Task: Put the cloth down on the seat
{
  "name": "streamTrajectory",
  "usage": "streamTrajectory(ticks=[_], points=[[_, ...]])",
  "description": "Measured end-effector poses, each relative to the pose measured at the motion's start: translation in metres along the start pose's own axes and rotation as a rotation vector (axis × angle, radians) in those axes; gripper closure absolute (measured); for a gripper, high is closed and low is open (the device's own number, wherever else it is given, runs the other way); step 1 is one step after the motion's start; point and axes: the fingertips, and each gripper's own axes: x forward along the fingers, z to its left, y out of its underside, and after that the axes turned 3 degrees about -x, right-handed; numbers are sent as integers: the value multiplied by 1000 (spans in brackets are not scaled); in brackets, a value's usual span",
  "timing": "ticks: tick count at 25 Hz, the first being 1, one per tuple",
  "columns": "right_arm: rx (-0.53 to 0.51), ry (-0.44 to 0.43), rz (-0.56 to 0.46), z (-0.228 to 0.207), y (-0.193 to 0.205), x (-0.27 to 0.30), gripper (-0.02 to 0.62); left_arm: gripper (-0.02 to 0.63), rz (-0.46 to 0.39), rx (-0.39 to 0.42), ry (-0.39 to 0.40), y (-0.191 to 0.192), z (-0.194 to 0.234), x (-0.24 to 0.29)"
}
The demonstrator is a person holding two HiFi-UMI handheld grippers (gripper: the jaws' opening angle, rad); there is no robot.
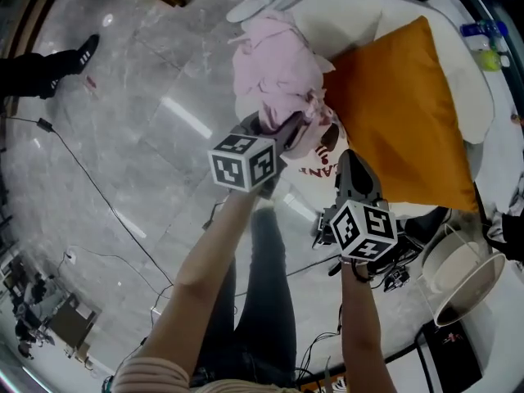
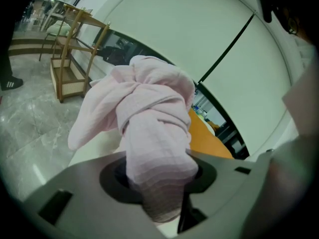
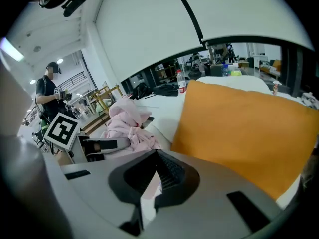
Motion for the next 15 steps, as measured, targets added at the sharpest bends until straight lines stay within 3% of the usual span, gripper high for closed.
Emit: streamTrajectory(ticks=[15], points=[[11,0,45,-12,21,27,588,425,72,-23,-17,27,24,53]])
